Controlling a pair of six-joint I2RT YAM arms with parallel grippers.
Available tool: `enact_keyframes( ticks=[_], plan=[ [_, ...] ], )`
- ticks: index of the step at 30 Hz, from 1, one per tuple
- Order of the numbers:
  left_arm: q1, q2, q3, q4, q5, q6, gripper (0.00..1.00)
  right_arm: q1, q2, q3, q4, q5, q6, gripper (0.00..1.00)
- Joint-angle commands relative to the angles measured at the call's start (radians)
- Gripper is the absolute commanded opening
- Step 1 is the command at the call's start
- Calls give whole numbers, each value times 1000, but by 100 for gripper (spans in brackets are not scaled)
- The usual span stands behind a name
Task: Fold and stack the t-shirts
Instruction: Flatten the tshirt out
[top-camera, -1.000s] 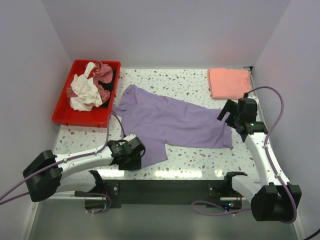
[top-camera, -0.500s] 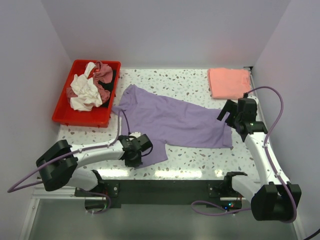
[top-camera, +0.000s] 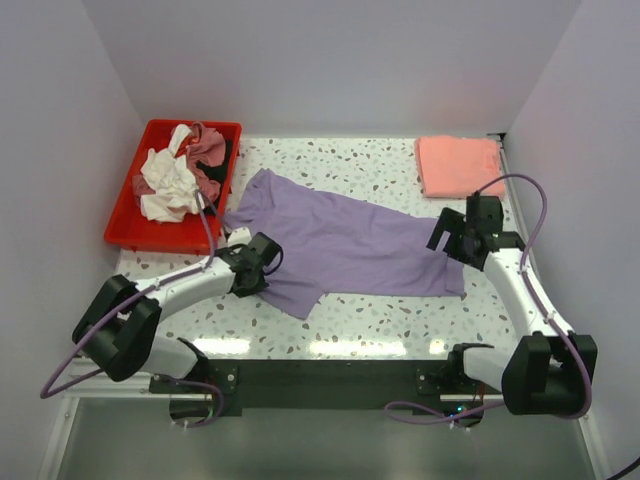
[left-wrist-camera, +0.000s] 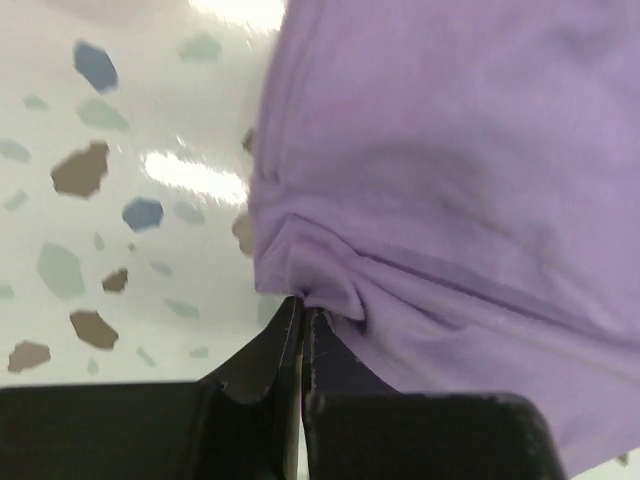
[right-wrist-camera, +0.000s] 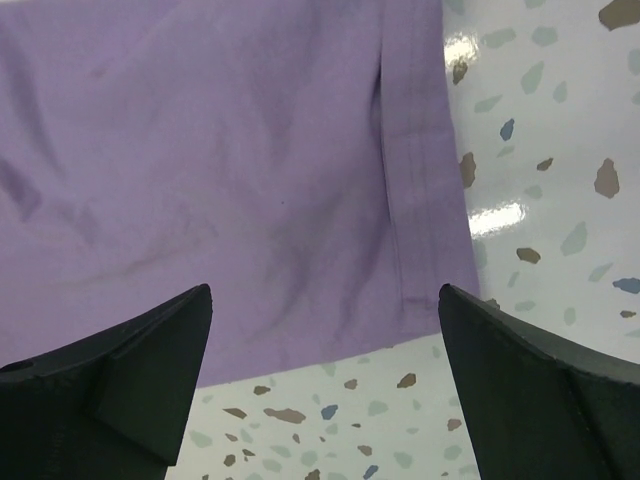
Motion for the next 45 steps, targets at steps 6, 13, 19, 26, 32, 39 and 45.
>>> enact_keyframes(
  ticks=[6, 13, 19, 26, 32, 39, 45],
  plan=[
    [226, -30, -5, 195, -20, 161, 0, 117, -8, -20, -168, 66, 32, 95],
    [358, -128, -70, 206, 37, 166, 0, 232, 67, -50, -218, 87, 104, 79],
    [381, -165, -68, 178, -2, 166, 0, 327, 158, -84, -225, 118, 141, 70],
    [384, -155, -73, 189, 12, 172, 0, 352, 181, -100, -218, 126, 141, 55],
    [385, -155, -77, 192, 9, 174, 0, 352, 208, -100, -223, 212, 135, 52],
    [387, -152, -84, 193, 4, 174, 0, 350, 277, -87, -188, 187, 99, 47],
    [387, -147, -85, 193, 12, 177, 0, 352, 279, -86, -201, 219, 121, 38]
  ],
)
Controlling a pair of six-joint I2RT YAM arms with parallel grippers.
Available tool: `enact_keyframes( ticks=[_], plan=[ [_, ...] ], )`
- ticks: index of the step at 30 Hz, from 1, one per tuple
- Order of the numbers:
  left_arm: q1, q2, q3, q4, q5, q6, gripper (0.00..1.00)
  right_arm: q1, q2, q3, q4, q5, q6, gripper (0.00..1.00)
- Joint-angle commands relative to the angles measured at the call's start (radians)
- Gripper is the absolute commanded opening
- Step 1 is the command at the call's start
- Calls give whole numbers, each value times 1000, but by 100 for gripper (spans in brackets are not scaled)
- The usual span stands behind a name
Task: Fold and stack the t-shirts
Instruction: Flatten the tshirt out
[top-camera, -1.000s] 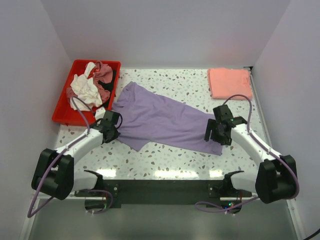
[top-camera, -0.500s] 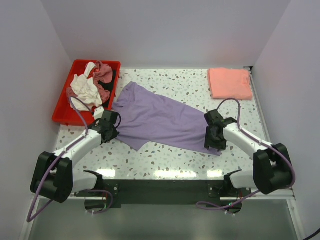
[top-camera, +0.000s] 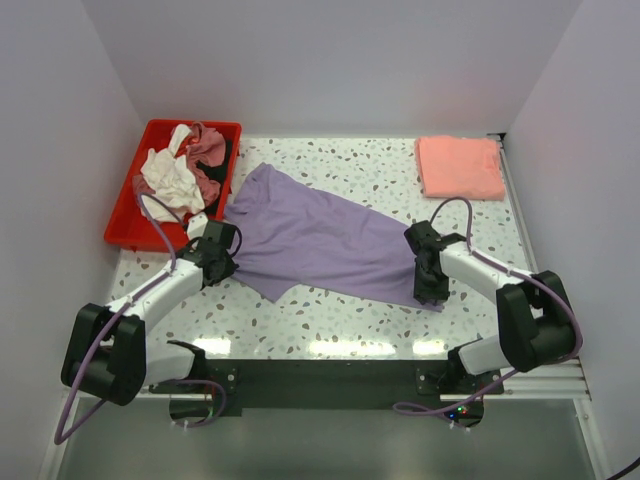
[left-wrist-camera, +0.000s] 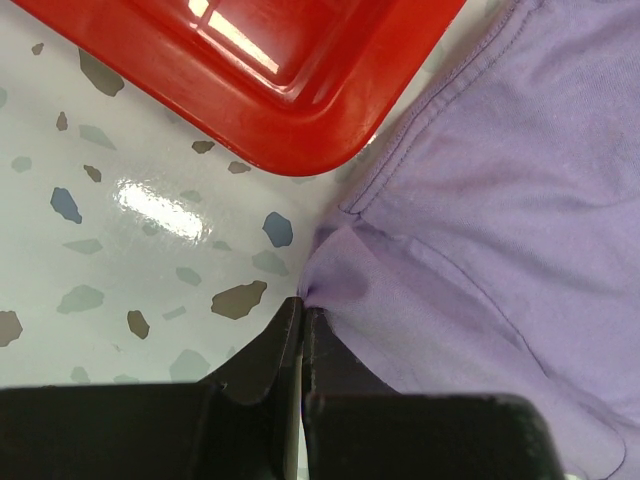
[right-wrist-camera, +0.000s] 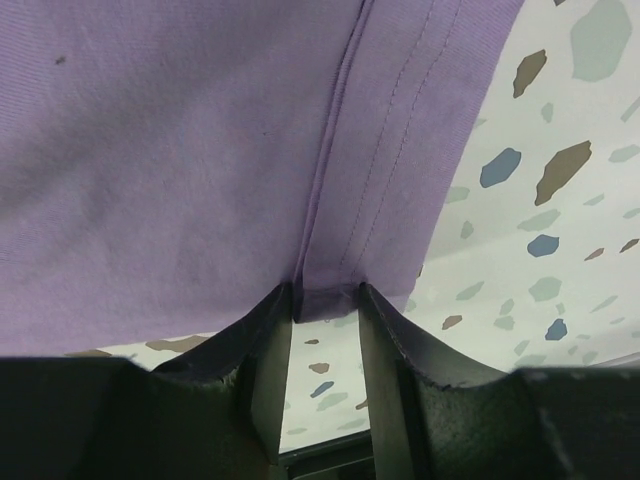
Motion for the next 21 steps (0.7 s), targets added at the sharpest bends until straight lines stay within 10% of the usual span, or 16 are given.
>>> enact_keyframes(
  ticks=[1, 13, 21],
  plan=[
    [9, 1, -11, 26, -18, 18, 0, 4, 3, 11, 6, 39, 13, 36],
    [9, -2, -8, 17, -46, 8, 0, 2, -32, 19, -5, 60, 22, 6],
    [9, -4, 3, -11, -77, -16, 0, -17, -89, 37, -11, -4, -27, 4]
  ],
)
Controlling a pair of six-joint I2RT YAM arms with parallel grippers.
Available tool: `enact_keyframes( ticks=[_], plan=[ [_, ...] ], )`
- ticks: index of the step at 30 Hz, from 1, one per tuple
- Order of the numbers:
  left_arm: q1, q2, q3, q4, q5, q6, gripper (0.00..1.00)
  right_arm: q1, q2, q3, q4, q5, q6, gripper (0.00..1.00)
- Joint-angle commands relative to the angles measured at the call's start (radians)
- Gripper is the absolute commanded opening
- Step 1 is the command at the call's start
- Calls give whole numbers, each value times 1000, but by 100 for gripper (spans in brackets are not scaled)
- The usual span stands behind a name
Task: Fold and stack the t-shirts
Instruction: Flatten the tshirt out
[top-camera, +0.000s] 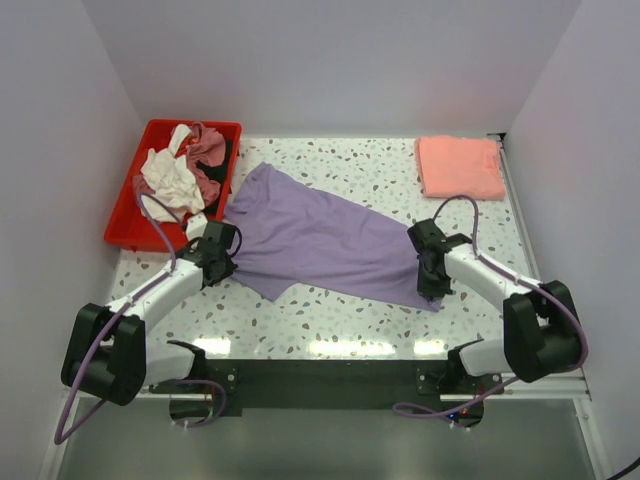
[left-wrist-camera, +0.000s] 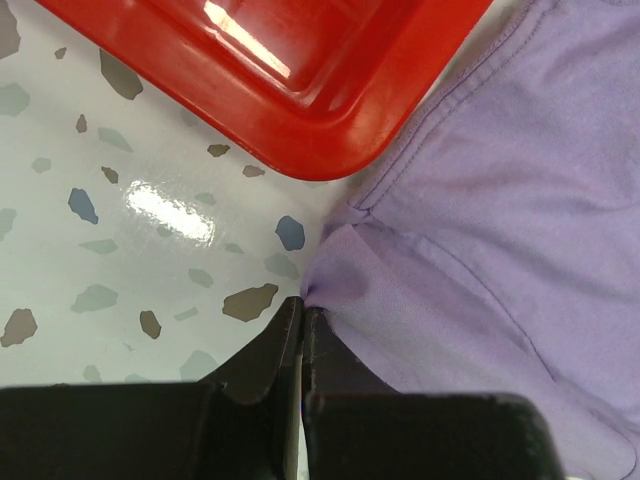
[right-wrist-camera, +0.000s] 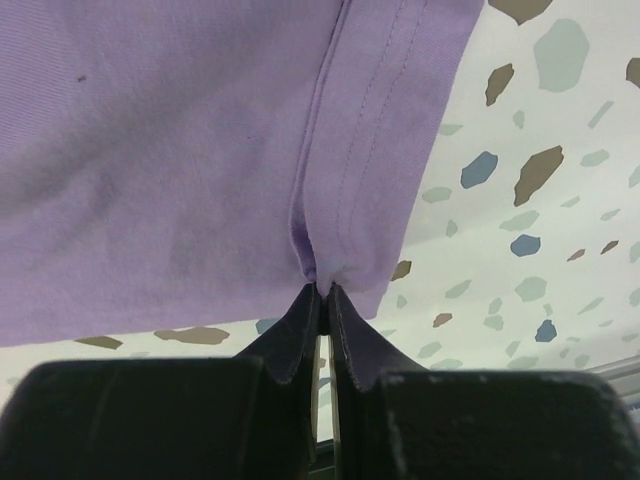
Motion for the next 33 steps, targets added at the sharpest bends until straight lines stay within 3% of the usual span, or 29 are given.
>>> enact_keyframes(
  ticks=[1, 7, 14, 24, 33],
  plan=[
    [9, -4, 3, -12, -60, -16, 0, -21, -58, 39, -10, -26, -25, 4],
    [14, -10, 18, -4, -52, -36, 0, -71, -160, 59, -9, -41, -44, 0],
    [14, -160, 202, -30, -42, -13, 0, -194, -326, 214, 62, -159, -38, 0],
    [14, -336, 535, 31, -23, 42, 0, -229, -420, 548, 13, 20, -21, 0],
    [14, -415, 786, 123, 41, 151, 0, -229, -506, 832, -64, 160, -120, 0]
  ],
)
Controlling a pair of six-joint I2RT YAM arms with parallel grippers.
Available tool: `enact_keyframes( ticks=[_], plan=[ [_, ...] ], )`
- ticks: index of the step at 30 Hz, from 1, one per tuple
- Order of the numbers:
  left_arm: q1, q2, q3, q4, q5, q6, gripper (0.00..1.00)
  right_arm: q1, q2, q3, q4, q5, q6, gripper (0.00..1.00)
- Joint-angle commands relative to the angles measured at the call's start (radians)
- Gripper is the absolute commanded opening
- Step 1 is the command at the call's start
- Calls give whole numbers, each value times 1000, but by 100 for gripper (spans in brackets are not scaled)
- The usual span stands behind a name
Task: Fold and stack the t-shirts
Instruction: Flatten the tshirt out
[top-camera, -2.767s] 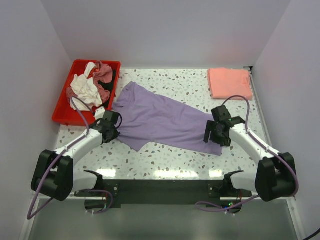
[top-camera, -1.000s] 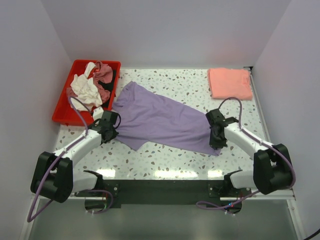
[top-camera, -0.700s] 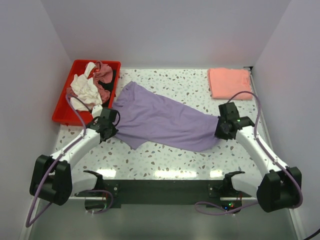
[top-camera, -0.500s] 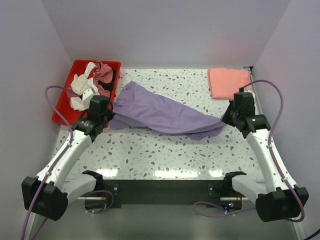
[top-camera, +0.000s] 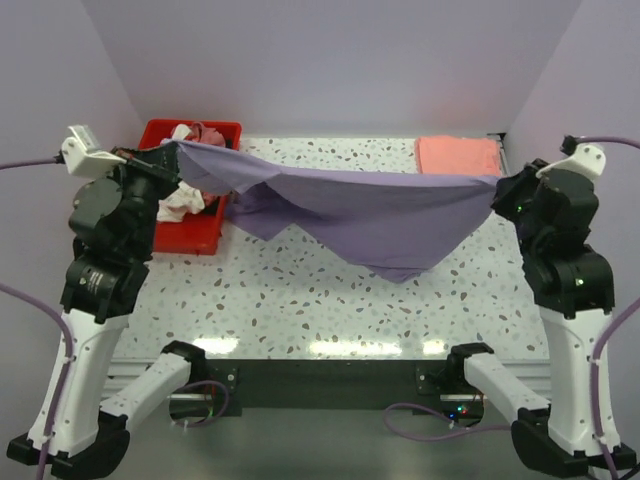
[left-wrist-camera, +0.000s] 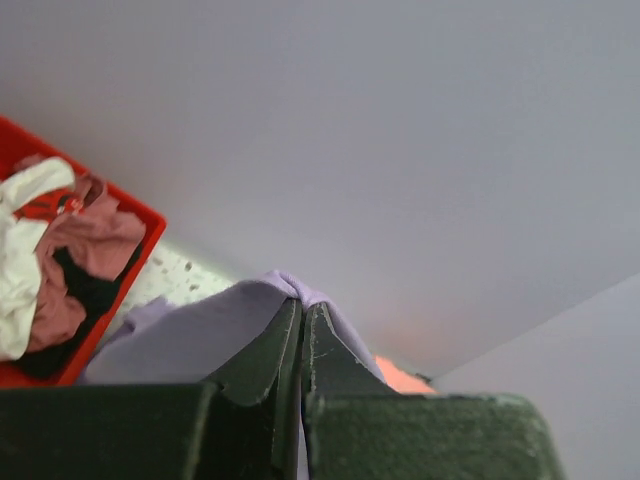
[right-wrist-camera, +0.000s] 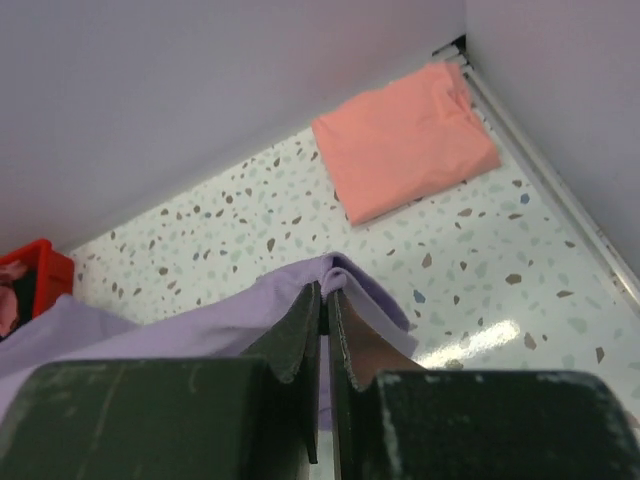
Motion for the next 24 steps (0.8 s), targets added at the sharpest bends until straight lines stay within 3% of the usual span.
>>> enact_keyframes(
  ticks=[1, 12, 18, 24],
  plan=[
    [8, -20, 141, 90, 28, 82, 0, -4, -38, 142, -36, 106, -72, 0],
    [8, 12, 525, 95, 176, 187, 0, -1, -66, 546, -128, 204, -168, 0],
    [8, 64, 717, 98, 261, 228, 0, -1, -84, 644, -134, 219, -201, 0],
    [8, 95, 668, 127, 227, 256, 0, 8, -80, 585, -110, 250, -215, 0]
  ],
)
